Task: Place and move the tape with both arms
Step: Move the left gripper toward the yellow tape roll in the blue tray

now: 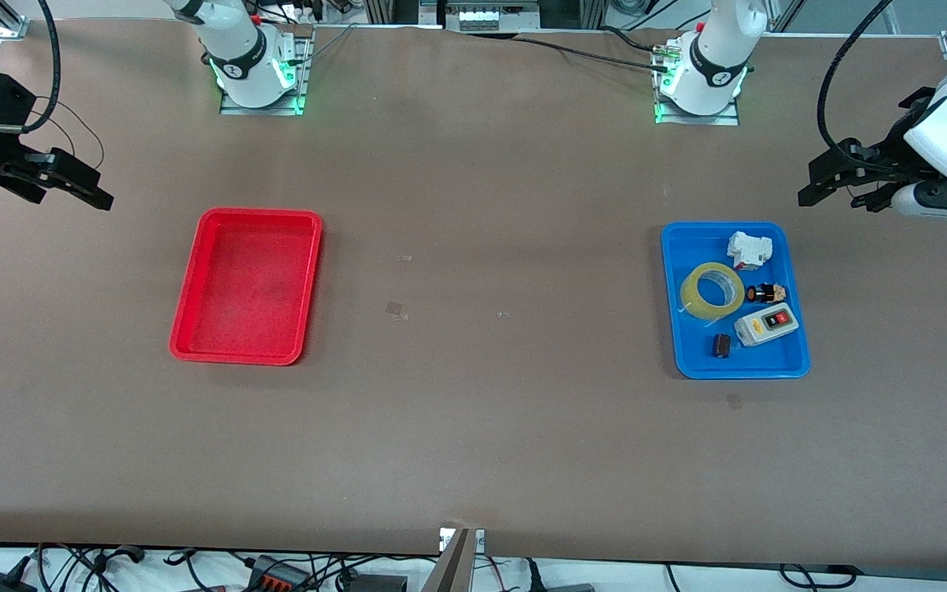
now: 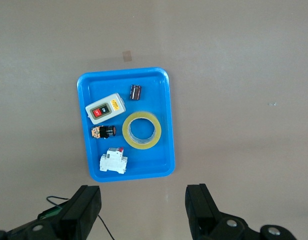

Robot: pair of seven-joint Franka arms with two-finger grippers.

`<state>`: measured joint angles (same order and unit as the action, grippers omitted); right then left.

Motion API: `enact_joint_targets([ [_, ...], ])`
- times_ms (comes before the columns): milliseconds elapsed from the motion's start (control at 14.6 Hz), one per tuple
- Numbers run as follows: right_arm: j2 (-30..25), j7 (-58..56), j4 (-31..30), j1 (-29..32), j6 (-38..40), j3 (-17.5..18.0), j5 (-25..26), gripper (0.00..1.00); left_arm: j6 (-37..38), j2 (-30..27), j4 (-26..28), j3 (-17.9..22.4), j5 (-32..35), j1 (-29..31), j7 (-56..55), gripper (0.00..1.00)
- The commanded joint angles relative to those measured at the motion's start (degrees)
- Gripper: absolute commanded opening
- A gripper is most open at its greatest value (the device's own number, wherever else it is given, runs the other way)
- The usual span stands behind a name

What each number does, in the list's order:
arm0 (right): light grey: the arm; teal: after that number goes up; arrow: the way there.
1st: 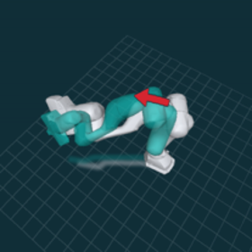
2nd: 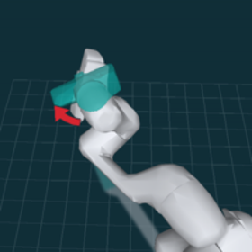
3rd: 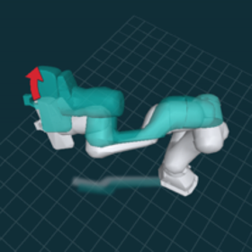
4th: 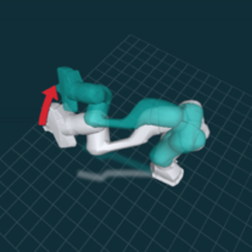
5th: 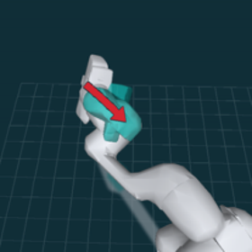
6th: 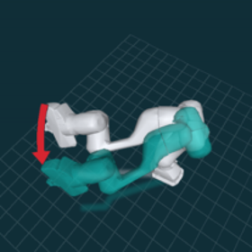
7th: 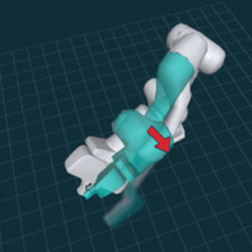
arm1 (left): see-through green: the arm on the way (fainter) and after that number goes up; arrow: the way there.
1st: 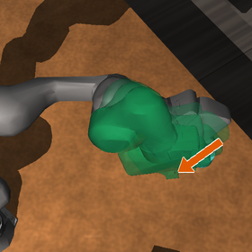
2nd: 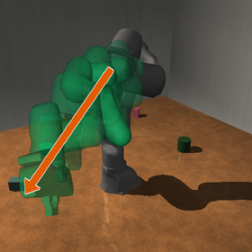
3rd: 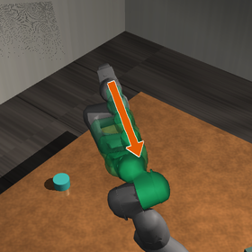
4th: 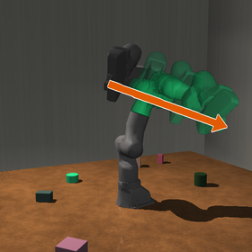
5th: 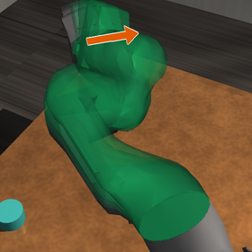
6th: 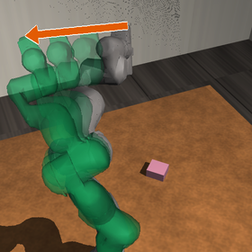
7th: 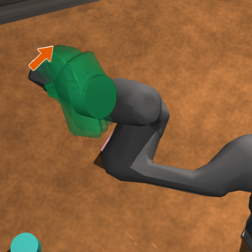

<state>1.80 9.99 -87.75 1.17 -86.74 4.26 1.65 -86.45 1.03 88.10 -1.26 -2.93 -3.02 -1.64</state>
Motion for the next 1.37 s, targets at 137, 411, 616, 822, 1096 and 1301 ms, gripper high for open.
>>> enact_joint_targets([
  [137, 0.4, -0.8, 0.5, 0.9, 0.1, 0.8, -0.5, 0.98, 0.9, -0.5, -0.6, -0.1, -1.0, 0.2, -0.5, 1.00],
  [411, 0.4, -0.8, 0.4, 0.9, 0.0, 0.8, -0.6, 0.98, 1.0, -0.5, -0.6, -0.1, -0.9, 0.2, -0.5, 1.00],
  [616, 0.3, -0.8, 0.5, 0.9, 0.0, 0.8, -0.6, 0.98, 1.1, 0.5, -0.1, 0.0, -0.3, 0.2, 0.1, 1.00],
  [822, 0.4, -0.8, 0.4, 0.9, -0.1, 0.8, -0.6, 0.98, 1.2, 2.7, 2.2, 0.2, -0.3, 1.2, -0.5, 1.00],
  [1096, 0.4, -0.8, 0.4, 0.9, -0.1, 0.8, -0.6, 0.98, -7.2, 4.2, 9.3, 0.2, 1.4, 1.5, -0.5, 1.00],
  [1301, 0.7, -0.8, 0.4, 0.9, -0.4, 0.8, -0.6, 0.98, -15.1, 4.0, 15.8, 0.2, 1.5, 2.1, -0.4, 1.00],
])
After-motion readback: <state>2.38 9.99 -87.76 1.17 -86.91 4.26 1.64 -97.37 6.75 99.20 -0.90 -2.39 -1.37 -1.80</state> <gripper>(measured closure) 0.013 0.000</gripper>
